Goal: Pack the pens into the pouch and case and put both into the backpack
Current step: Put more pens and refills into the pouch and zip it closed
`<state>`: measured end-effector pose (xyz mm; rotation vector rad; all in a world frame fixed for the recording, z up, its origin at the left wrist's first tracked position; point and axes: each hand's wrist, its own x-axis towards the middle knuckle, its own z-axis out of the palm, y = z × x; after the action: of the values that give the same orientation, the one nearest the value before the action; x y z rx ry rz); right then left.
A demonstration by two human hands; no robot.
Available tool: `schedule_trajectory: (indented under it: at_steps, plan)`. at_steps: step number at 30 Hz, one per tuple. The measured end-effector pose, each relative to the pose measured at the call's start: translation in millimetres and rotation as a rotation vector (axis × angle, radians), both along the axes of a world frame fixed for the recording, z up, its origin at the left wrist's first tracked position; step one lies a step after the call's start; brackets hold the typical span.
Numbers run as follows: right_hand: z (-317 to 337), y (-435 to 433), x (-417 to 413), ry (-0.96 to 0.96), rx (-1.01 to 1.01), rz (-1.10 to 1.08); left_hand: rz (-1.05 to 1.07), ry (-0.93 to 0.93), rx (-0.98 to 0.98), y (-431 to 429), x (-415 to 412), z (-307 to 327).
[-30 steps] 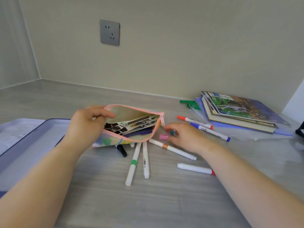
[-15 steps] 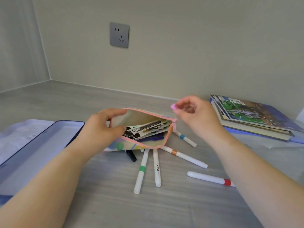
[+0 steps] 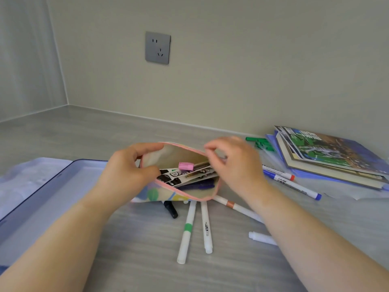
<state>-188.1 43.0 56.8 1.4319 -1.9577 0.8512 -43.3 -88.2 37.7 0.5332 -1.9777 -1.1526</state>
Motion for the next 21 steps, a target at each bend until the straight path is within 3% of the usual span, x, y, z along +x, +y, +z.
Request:
schedule_trajectory:
  at_steps: [2,6,8,10,16,21]
  plan:
    - [6,10,-16,-0.119,-0.036,-0.055,0.013,0.024,0.009,-1,0,0]
    - [9,23,-41,-0.690,0.317,0.052,0.052,0.081,0.045,-5,0,4]
    - [8,26,-44,-0.826,0.435,0.142,0.070,0.120,0.088,-9,1,7]
    - [8,27,-45,-0.813,0.430,0.212,0.051,0.152,0.164,-11,3,9]
    - [22,38,-38,-0.692,0.147,0.180,-0.099,0.262,0.434,-11,-1,19]
    - [24,60,-35,-0.791,-0.027,0.103,-0.176,0.151,0.425,-6,-16,32]
